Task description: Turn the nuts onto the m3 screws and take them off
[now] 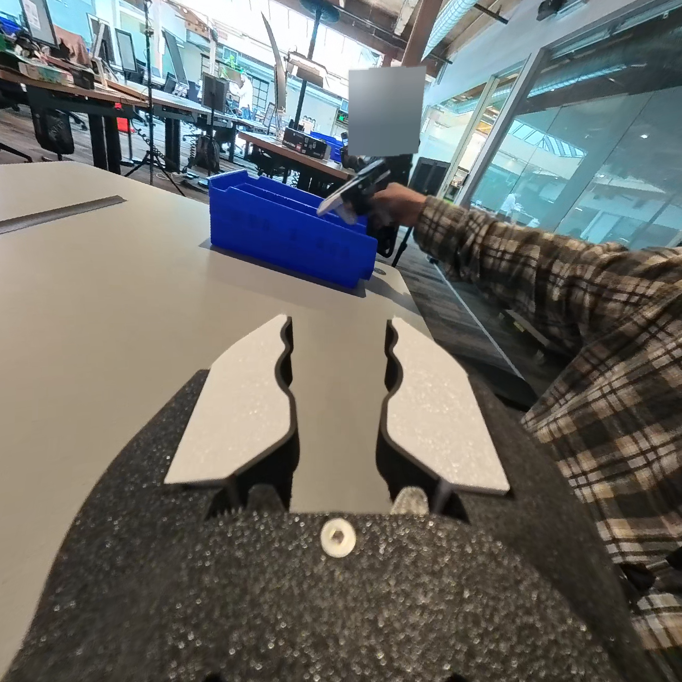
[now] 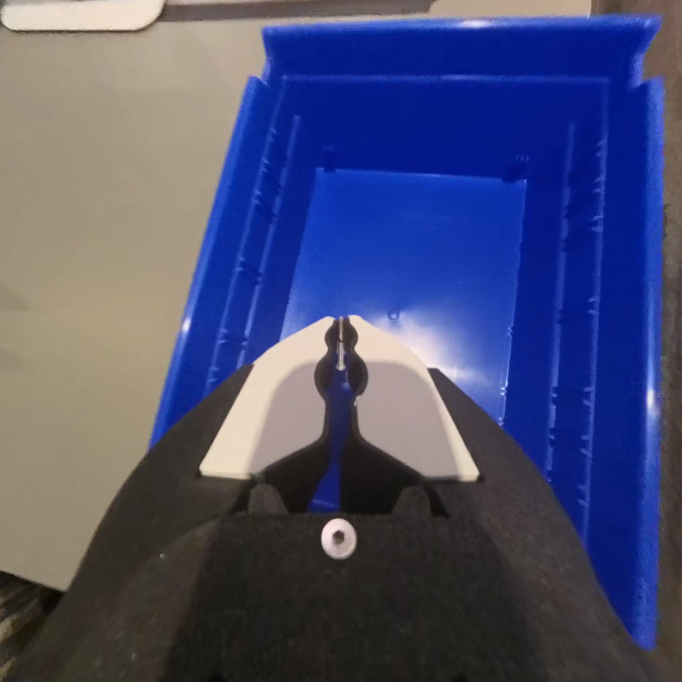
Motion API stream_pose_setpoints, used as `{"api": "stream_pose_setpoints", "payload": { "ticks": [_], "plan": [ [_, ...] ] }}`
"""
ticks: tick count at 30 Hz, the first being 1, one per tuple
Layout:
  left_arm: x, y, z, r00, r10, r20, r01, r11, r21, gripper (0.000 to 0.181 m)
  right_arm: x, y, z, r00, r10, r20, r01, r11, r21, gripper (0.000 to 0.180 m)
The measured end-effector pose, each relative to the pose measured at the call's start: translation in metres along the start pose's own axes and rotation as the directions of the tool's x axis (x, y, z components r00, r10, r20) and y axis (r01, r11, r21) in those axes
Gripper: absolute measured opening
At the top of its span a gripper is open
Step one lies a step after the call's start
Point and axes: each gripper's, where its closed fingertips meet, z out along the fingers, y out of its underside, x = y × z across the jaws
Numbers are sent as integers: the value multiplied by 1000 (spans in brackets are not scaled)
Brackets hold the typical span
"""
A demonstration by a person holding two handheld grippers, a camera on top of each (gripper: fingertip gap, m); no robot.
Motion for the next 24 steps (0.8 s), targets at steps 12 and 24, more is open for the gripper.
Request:
{"api": "stream_pose_setpoints", "payload": {
  "ticks": [12, 24],
  "plan": [
    [1, -5, -5, 1000, 8, -5, -7, 1000, 11, 47, 29, 34, 45, 994, 101, -41, -105, 988, -113, 17],
    [3, -8, -5, 1000, 22, 0, -22, 1000, 17, 46, -46, -100, -75, 985, -132, -111, 167, 893, 418, 44]
  ]
}}
